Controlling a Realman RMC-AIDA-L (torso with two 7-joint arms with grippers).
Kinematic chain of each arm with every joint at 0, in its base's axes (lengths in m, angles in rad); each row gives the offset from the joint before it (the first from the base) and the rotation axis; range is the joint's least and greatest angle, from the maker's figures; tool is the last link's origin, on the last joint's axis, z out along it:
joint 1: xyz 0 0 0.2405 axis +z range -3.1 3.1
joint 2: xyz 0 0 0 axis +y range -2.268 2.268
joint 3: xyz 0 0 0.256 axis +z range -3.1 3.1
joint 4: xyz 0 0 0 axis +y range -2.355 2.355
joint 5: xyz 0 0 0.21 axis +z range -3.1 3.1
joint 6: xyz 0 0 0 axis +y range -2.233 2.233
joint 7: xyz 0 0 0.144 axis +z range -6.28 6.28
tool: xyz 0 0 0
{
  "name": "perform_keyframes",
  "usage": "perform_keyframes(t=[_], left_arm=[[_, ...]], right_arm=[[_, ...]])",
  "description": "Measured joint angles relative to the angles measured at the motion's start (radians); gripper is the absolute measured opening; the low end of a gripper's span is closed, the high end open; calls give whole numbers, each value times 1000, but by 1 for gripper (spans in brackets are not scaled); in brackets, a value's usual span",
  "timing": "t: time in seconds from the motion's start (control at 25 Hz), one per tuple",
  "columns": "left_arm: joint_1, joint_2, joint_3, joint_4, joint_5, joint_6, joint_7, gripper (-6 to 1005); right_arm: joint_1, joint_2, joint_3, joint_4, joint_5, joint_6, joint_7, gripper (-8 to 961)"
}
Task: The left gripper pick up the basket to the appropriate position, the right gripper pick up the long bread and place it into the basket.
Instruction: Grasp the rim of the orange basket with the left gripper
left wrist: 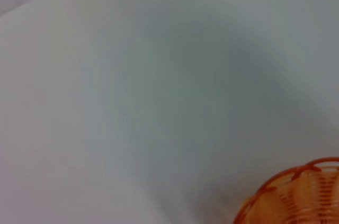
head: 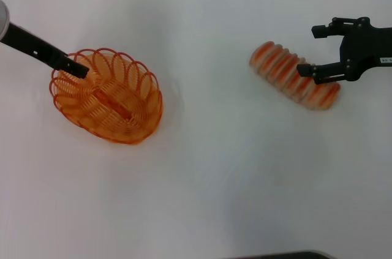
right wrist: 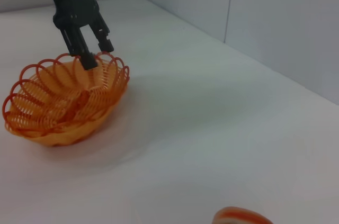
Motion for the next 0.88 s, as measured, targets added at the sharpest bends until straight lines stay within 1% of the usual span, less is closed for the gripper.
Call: perform_keyframes(t=[0.36,0.44,0.52,0.68,0.88], left_arm=[[5,-29,15,-16,45,-32,-1,698],[5,-32,17,-18,51,-37,-1,690],[5,-43,22,-19,71,-47,-2,681],[2,-57,22,-19,91,-58,-4,592],[-3,-58,21,-13,91,-61,-38,481]], right_arm=[[2,0,-2,0,1,6,0,928],[2,0,0,0,1,6,0,928],[2,0,0,0,1,6,0,928],[3,0,2,0,0,7,0,928],[3,-1,3,0,0,8,0,928]])
